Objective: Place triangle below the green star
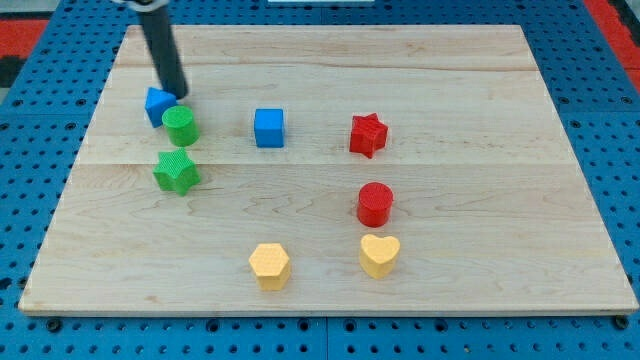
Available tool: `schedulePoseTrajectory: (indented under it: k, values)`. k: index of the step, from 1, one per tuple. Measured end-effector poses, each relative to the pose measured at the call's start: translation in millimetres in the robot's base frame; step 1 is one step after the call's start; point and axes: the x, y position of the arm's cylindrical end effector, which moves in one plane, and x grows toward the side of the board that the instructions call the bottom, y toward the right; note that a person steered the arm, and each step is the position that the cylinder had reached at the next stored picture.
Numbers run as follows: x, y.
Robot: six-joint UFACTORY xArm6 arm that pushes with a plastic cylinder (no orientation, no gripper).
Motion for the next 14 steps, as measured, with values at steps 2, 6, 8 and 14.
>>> schedulePoseTrajectory:
  k: [2,6,8,14]
  values:
    - [51.2,-46.0]
    - [74.3,-13.2]
    - [152.0,-14.0]
    - [225.7,22.0]
